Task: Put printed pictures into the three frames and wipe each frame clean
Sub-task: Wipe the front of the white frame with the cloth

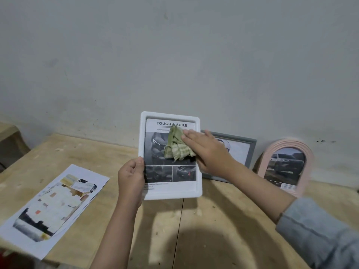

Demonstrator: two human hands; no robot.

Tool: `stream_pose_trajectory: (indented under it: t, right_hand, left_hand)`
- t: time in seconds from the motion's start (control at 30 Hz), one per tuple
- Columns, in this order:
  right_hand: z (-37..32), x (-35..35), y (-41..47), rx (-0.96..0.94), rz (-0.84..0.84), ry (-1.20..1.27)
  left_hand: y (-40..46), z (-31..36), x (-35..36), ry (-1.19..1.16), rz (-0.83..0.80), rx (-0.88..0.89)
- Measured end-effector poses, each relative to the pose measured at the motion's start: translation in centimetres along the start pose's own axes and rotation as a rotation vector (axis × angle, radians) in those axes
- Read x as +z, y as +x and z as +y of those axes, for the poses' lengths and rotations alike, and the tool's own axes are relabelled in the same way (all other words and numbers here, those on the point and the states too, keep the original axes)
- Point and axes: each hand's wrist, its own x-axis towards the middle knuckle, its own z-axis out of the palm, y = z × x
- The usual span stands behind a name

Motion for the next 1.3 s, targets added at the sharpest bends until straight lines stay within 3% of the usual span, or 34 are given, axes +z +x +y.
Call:
stream_pose_trajectory:
  t: [0.37,0.57,0.67,0.73,0.87,0.93,1.1,1.3]
  right_hand:
    - [-5.0,3.5,-7.0,-0.010,0.020,0.248]
    - [-4.9,2.3,-7.4,0.195,-0.142,0.508]
    - [-2.9,-0.6,-5.8,0.325,-0.261,0.684]
    - [-1.8,-2.4,-4.6,0.404,-0.253,0.792]
    - [0.0,-4.6,-1.6,0.311,0.181,0.520]
    - [1.1,-4.3,-0.3,0.251,0.276,0.354]
    - [1.2,-2.2,0.6,0.115,0.067,0.096]
    - [-1.8,0.0,-2.2,0.021,0.025,0.165]
  left_hand:
    - [0.1,0.4,0.8,-0.009,0.129,-0.052]
    - [0.4,-1.1,1.3,0.165,0.165,0.009]
    - [0.3,-1.3,2.0,0.227,0.105,0.063]
    - [0.2,-1.1,2.5,0.272,0.048,0.108]
    - [-0.2,-1.0,3.2,0.258,-0.047,0.080]
    - [-0.7,-0.8,3.6,0.197,-0.089,0.041]
    - [-1.7,0.4,4.1,0.124,-0.141,0.056]
    - [-1.6,0.8,3.5,0.047,-0.100,-0.011]
